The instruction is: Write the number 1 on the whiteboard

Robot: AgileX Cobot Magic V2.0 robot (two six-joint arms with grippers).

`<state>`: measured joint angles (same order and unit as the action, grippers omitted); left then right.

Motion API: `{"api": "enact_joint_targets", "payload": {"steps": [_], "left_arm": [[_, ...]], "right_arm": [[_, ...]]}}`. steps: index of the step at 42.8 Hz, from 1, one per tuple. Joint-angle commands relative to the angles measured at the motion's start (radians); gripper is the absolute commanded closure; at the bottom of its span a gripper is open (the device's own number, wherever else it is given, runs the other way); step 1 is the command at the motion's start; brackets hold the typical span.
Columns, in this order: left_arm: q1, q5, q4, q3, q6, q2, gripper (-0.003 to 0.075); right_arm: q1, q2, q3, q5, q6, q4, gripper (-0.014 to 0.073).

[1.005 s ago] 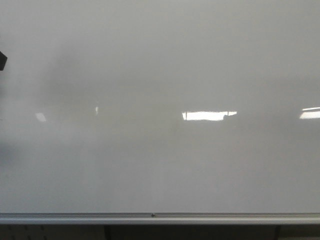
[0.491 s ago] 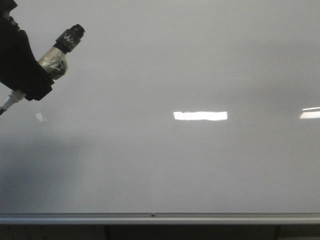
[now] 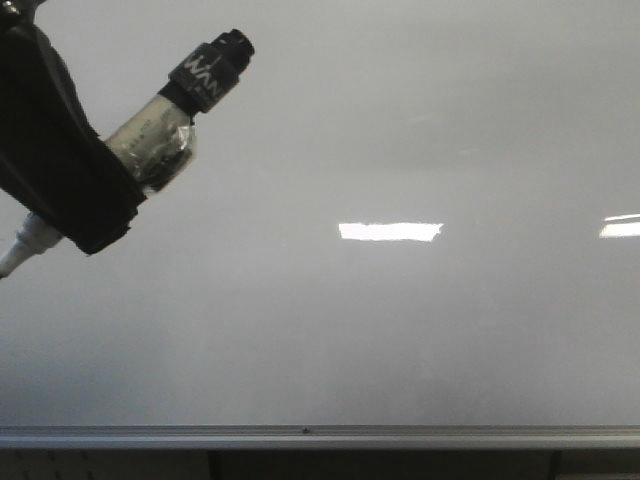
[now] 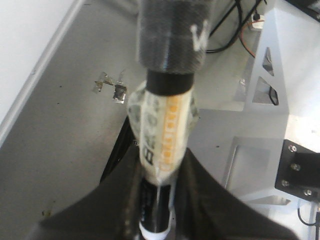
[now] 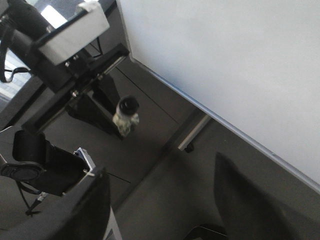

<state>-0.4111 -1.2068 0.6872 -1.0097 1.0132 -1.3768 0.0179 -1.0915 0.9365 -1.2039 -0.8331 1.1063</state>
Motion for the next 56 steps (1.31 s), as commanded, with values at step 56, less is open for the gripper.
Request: {"api": "enact_joint_targets", "payload": {"steps": [56], "left_arm": [[-0.103, -0.068, 0.107, -0.137, 0.004, -0.021, 0.074]], "right_arm": [[-0.38, -0.355, 0.277, -0.078, -0.022, 0.06, 0.0107]]}}
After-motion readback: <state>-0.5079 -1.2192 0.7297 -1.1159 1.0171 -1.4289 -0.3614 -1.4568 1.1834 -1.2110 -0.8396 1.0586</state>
